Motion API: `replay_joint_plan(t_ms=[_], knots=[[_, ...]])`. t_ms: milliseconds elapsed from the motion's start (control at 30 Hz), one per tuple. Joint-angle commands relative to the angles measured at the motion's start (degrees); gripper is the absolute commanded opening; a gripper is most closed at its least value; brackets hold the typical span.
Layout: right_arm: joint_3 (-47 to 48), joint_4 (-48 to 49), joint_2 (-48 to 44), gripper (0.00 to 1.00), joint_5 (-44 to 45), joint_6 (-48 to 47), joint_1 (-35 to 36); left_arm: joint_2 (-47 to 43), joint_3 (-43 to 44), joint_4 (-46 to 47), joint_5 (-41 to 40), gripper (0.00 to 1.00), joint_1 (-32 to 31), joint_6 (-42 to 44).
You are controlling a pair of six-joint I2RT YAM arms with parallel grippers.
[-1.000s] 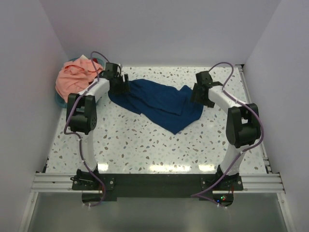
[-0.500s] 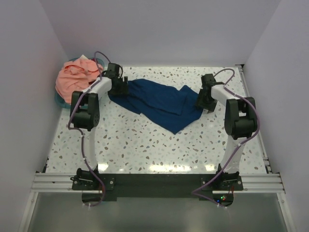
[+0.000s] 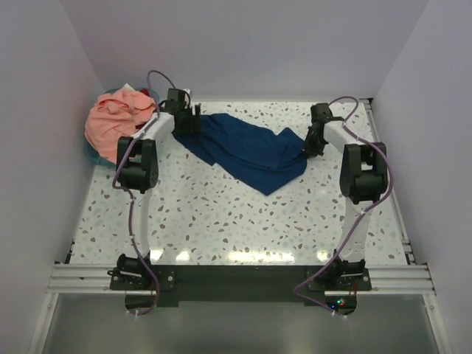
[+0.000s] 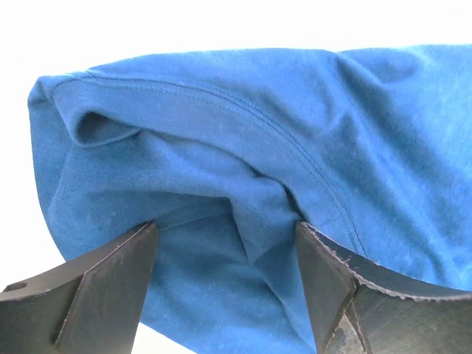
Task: Fold and stack the t-shirts
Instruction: Flatten the tshirt out
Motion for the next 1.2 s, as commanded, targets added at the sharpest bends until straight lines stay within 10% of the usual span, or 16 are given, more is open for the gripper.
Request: replay_joint_plan(t_ms=[0, 300, 500, 800, 1167], knots=[[5.7, -0.2, 3.2, 0.0, 0.7, 1.4, -2.1, 4.7, 4.6, 1.0, 2.2, 0.81, -0.2, 1.0], [24.4, -6.4, 11.8, 0.03, 0.7, -0.9, -3.6, 0.7, 5.7, 5.7, 3.0, 0.82, -1.7, 0.5], [22.9, -5.5, 9.5, 0.69, -1.3, -2.3, -3.6, -9.0, -9.9, 7.1, 1.3, 0.83, -6.2, 6.4], [5.8, -4.9, -3.8, 0.72, -2.8, -4.3, -2.2, -22.4, -28.5, 13.1, 2.0, 0.8, -13.5, 11.0], [-1.2, -3.1, -8.0, 0.73, -4.9, -3.7, -1.1, -16.0, -23.3, 11.5, -2.6, 0.64, -16.0, 12.9]])
